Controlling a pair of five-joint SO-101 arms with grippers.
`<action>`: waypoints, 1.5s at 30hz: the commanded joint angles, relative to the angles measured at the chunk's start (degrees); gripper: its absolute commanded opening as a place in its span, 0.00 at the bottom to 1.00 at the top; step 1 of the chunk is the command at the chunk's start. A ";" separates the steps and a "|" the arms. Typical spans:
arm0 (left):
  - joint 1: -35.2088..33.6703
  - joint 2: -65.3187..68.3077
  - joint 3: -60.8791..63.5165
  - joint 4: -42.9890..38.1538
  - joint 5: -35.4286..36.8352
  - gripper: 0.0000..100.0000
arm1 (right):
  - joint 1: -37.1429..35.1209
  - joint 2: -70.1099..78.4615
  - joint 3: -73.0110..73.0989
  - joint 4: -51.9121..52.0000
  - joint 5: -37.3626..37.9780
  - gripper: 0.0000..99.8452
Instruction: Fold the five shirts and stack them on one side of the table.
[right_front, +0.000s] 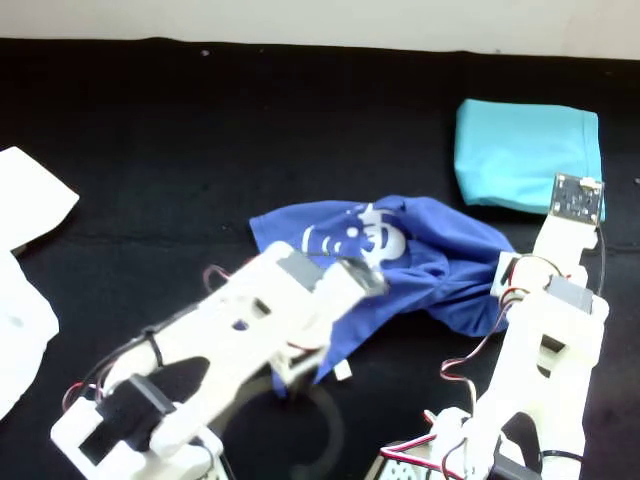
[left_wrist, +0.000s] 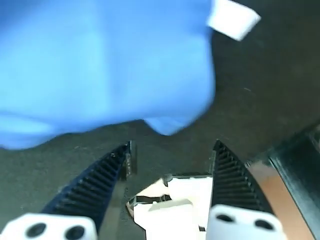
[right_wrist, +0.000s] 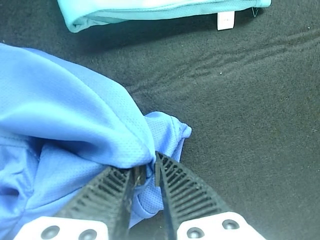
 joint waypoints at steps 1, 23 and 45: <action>-4.97 -1.45 1.45 -4.04 0.44 0.24 | 0.48 -0.31 -2.95 -0.40 0.35 0.01; -1.63 -2.07 -1.54 -2.64 14.15 0.24 | -0.75 -0.31 -2.86 -0.31 0.35 0.01; -1.19 1.27 11.74 -20.66 18.29 0.24 | -0.75 -0.40 -2.95 0.40 0.18 0.01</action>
